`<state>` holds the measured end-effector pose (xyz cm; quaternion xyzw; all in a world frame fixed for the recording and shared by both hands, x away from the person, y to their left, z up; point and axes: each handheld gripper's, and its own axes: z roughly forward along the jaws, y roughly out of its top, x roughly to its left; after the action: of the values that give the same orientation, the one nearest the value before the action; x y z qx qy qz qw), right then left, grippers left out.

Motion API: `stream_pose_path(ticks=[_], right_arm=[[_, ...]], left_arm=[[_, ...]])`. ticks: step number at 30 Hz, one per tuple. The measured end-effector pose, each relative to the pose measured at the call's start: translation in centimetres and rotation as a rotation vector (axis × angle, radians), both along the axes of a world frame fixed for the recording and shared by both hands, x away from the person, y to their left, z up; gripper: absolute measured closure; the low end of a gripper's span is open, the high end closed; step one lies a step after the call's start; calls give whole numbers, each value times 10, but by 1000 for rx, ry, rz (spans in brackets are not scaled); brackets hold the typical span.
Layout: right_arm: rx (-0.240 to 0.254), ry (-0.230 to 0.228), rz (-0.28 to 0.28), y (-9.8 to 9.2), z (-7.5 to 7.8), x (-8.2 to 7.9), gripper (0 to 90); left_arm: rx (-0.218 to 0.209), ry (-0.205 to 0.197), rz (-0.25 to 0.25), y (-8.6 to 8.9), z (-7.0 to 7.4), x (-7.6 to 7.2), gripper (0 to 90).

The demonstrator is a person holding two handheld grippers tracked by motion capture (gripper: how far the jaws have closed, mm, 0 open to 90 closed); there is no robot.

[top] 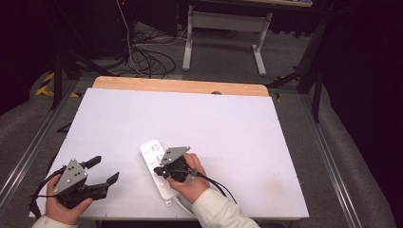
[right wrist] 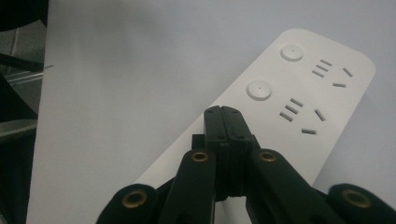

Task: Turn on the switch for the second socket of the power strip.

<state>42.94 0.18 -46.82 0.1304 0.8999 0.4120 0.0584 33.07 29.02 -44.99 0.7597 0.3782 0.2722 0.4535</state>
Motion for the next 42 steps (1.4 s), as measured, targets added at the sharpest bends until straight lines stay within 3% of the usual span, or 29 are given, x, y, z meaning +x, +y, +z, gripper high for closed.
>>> stream_pose_path(ticks=[24, 31, 34, 37, 42], right_arm=[[-14, -8, -3, 4, -1, -2, 900], [7, -4, -14, 2, -1, -1, 900], [8, -38, -21, 1, 0, -1, 900], [41, -35, -14, -2, 4, -1, 900], [79, -68, -4, -5, 15, -6, 900]], left_arm=[[6, 1, -1, -1, 0, 1, 219], [4, 3, -1, 0, 0, 1, 219], [2, 4, -1, 0, 0, 2, 219], [-1, 4, 0, 1, 0, 2, 219], [-1, 5, -1, 0, 0, 2, 219]])
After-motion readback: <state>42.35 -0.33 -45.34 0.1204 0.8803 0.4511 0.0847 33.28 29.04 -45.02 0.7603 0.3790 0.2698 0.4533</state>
